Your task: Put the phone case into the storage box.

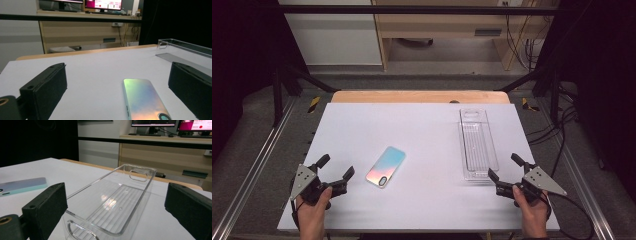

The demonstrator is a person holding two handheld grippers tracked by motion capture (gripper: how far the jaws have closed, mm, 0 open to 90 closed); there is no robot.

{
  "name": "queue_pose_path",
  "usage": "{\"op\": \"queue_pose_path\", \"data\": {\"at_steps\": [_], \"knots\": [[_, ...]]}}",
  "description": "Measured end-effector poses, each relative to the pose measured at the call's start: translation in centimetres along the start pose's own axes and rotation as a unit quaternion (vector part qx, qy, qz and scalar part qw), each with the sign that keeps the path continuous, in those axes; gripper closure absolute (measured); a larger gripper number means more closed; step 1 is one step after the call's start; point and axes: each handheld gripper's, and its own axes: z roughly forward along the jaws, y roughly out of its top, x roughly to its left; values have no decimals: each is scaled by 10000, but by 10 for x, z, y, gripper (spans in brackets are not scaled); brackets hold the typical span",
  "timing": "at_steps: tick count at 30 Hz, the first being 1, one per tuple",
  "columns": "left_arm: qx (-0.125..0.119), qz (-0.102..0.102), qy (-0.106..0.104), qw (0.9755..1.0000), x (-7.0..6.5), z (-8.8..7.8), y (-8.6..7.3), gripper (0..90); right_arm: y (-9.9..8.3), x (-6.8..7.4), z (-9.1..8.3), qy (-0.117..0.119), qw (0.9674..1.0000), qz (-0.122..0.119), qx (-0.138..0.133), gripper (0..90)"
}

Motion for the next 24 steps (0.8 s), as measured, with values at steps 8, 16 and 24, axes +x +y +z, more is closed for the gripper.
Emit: {"op": "queue_pose_path", "data": {"at_steps": [8,16,24], "knots": [[154,-74,61,9998,-7,6,0,21,-1,-6,-7,-297,9994,128,-104,38],[459,196,16,9988,-14,13,6,60,-3,-5,-6,-459,9989,132,6,37],[1025,294,-102,9942,-21,40,13,75,-1,-4,-9,-490,9987,144,8,35]]}}
